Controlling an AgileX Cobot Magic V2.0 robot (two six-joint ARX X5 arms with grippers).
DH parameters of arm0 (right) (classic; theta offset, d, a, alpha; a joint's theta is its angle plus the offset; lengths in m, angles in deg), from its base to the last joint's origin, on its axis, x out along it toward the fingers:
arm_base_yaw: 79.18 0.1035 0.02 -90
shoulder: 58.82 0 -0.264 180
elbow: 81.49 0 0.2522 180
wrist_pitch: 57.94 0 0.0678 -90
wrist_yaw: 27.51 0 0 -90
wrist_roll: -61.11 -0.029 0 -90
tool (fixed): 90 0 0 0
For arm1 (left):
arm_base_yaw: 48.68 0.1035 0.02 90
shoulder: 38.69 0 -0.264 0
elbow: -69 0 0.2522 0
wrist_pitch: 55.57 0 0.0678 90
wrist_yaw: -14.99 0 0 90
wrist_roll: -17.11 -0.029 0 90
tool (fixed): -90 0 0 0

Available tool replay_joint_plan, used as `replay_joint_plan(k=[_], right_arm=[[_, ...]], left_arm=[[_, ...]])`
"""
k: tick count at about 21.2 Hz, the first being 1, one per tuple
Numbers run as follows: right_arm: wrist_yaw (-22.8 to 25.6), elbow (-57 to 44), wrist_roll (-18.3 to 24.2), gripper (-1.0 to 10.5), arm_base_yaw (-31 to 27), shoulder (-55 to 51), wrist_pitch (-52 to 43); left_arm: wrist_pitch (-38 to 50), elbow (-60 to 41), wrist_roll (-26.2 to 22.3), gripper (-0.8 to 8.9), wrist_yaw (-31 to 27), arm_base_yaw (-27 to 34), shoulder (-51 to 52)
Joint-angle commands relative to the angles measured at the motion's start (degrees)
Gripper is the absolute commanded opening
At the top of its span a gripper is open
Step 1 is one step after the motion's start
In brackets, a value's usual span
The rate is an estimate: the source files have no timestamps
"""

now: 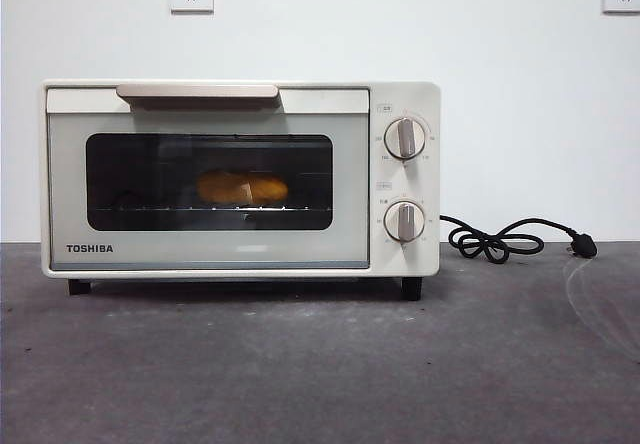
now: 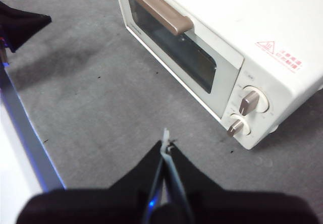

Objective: Take the corn from the table,put the corn in the oven

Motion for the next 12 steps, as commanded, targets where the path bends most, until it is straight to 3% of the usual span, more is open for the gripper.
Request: replay_joint_plan(k=[1,12], right_arm=[[0.5,-0.5,0.2,0.0,0.0,0.1,-0.2],[2.7,-0.5,0.2,0.0,0.0,0.1,-0.2]], left_arm=[[0.4,-0.3,0.6,-0.03,-0.2,0.1,0.2],[0.7,-0.3,-1.3,-0.04,-0.4,0.1,0.2]])
